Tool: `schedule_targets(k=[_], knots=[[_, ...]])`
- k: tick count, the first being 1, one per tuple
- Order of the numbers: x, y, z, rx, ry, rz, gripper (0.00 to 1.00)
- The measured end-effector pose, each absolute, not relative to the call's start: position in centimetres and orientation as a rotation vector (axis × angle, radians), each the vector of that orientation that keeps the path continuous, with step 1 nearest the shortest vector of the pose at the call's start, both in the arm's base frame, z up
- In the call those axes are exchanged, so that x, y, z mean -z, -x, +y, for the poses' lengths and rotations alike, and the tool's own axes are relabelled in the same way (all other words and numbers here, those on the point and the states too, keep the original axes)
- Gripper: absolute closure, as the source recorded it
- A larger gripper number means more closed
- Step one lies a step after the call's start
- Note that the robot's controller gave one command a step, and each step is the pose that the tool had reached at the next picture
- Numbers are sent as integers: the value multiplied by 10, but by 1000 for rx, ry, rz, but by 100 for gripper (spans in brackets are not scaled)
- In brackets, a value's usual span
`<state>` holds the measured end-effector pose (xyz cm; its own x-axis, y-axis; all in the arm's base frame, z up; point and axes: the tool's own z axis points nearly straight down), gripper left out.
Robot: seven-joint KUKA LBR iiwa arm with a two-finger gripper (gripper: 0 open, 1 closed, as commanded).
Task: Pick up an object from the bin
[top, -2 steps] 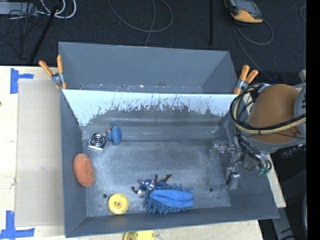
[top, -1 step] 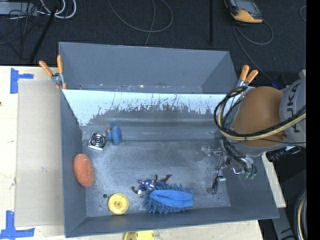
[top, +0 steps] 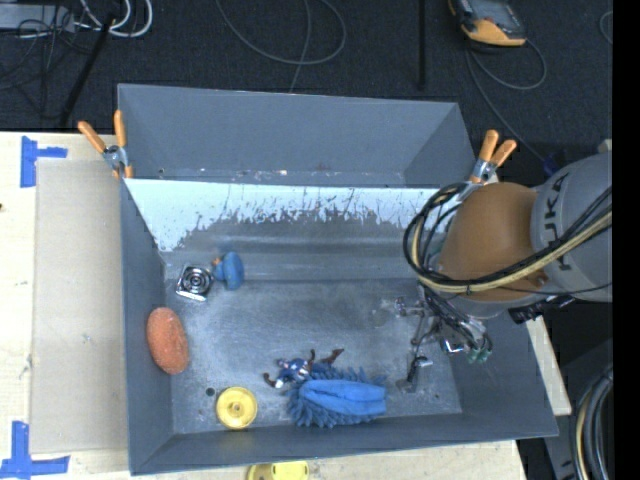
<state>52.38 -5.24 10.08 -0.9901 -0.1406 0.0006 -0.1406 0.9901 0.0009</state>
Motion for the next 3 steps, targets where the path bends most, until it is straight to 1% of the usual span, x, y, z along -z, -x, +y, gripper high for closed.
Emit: schedule_targets(k=[1,2,3], knots=[[-77,-527,-18,1,-586,-3084,0],[-70,-505,18,0,-463,-3105,0],[-69,-521,37,1,-740,-3052,0]])
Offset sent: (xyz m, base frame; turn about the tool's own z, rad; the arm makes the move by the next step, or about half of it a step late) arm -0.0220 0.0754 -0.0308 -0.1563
